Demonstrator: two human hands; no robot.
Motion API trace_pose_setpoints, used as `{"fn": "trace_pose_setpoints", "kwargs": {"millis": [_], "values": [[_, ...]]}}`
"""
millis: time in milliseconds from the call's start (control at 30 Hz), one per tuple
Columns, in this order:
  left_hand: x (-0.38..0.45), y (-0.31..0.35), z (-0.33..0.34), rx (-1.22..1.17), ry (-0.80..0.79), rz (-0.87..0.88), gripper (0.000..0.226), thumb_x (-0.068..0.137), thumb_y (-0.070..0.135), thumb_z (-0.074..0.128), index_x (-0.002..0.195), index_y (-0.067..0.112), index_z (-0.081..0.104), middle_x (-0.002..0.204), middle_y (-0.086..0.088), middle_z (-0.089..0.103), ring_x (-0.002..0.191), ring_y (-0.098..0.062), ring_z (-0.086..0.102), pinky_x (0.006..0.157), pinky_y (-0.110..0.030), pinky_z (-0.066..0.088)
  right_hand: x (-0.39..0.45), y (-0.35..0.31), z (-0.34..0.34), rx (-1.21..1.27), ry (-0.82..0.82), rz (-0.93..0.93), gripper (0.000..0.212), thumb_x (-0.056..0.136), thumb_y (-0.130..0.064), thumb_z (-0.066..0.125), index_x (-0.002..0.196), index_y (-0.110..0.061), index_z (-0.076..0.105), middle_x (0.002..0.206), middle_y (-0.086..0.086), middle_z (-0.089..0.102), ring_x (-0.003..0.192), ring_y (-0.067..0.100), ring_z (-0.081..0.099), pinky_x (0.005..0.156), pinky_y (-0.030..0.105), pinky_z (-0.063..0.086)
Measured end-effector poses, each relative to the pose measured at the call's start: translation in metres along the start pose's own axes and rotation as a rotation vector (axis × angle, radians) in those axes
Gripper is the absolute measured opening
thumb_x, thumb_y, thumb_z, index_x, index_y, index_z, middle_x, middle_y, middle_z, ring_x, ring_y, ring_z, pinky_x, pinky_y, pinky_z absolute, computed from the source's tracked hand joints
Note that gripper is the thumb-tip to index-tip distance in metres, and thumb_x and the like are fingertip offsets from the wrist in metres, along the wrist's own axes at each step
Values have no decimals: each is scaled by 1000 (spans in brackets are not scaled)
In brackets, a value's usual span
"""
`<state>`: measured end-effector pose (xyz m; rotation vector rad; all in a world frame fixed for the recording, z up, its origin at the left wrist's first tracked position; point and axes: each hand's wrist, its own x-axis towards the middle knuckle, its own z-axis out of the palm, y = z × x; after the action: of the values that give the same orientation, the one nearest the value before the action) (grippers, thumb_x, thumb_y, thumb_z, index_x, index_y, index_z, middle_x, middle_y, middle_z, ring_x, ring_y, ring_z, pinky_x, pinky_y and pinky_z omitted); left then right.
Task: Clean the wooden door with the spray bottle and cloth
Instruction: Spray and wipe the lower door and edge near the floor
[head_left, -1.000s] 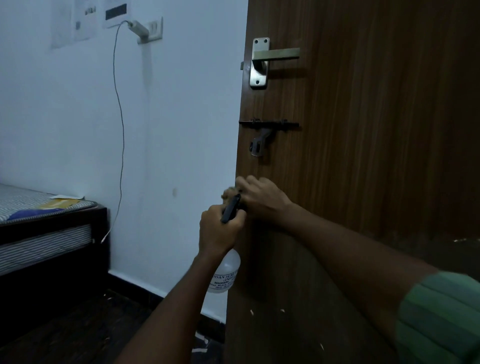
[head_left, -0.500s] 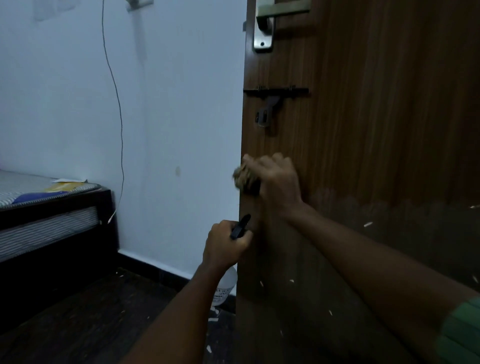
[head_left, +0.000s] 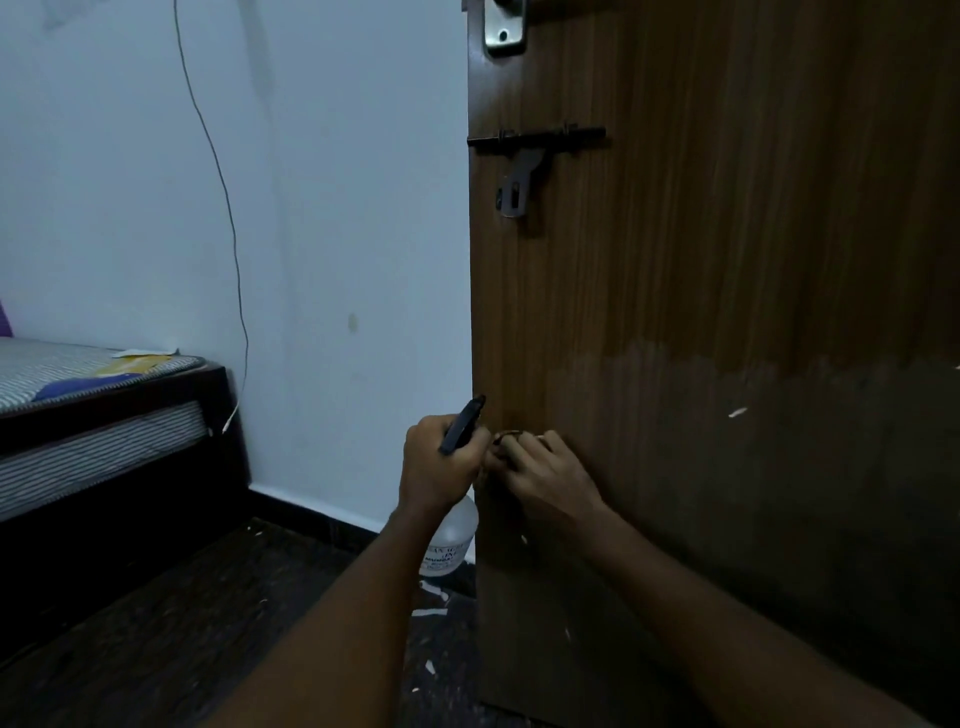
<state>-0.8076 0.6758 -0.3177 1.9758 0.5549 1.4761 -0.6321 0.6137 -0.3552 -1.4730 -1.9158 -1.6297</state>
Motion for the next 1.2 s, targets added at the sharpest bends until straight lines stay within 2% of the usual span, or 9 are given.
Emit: {"fn": "trace_pose_setpoints", "kwargs": {"millis": [67,233,333,433,500,667,900,1100,1200], "values": [[-2,0,3,-15,4,3,40,90,31,66,60,6,64,52,-9,61,48,-32,59,45,-39,43,4,4,-4,22,-7,47,38,97,-19,47,133,-12,60,119,12,63,97,28,60,83,43,37],[-4,2,12,-55,12,-48,47,83,38,62,55,0,55,46,-14,52,46,-45,52,47,-55,43,76,29,-37,103,160,567,49,87,-1,49,130,-13,68,119,9,67,109,31,55,86,43,41],[-4,-1,14,-74,23,-78,43,87,31,66,56,2,60,44,-10,53,46,-44,54,48,-54,45,44,14,-25,116,137,500,47,91,-2,47,133,-9,65,128,13,64,119,35,56,94,48,48],[-2,-5,17,-86,32,-114,41,87,30,66,59,0,62,47,-13,56,46,-42,56,48,-55,48,-24,-7,-12,90,-14,270,57,82,-17,75,137,-10,63,133,15,61,119,34,53,96,47,50],[-3,-1,21,-110,12,-120,38,88,25,66,62,-2,63,50,-15,58,43,-36,56,46,-49,48,-25,10,-16,85,-20,231,54,81,-14,75,134,-12,65,131,15,62,116,33,53,92,46,50],[11,13,28,-144,-50,-98,34,99,7,68,65,5,64,52,-6,61,41,-18,58,43,-28,46,58,68,-60,32,179,746,47,91,-7,58,137,-16,60,131,11,58,110,28,52,92,38,45],[12,28,49,-212,-82,-102,38,86,27,66,69,-7,67,62,-26,65,43,-22,56,48,-33,44,-66,24,-28,-60,-43,333,67,76,-21,79,139,-16,59,124,12,55,100,31,53,81,44,44],[12,43,67,-235,-120,-89,32,97,13,66,76,-12,64,63,-29,62,44,-27,57,44,-30,44,32,71,-73,-82,92,770,47,87,-11,56,133,-21,61,121,9,56,102,29,52,85,42,37],[19,51,68,-254,-133,-65,36,92,23,65,76,-10,65,65,-28,64,45,-28,57,45,-32,44,13,75,-70,-113,97,704,45,93,-12,48,136,-20,59,123,12,55,100,31,51,83,44,39]]}}
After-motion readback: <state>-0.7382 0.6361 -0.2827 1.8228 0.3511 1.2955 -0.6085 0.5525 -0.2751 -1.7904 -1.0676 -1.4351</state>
